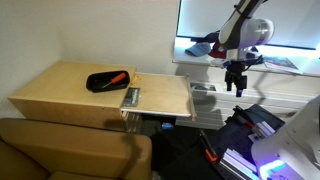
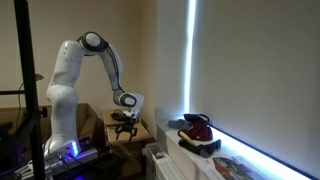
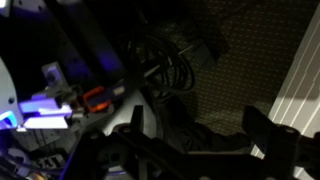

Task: Close the top drawer of the cabinet.

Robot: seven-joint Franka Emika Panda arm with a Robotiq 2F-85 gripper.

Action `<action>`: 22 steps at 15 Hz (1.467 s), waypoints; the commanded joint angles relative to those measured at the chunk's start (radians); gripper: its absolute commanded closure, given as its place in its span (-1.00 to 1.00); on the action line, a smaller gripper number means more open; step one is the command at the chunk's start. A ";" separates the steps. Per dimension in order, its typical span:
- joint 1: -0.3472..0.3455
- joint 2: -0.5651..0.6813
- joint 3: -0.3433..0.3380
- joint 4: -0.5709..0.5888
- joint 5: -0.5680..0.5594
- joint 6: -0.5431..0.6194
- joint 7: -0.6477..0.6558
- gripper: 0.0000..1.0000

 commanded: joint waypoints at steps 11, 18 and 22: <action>0.179 0.620 0.059 0.479 0.115 0.144 0.217 -1.00; 0.203 0.546 0.289 0.495 0.255 0.043 0.046 -1.00; 0.314 0.482 0.368 0.491 0.248 0.006 0.003 -1.00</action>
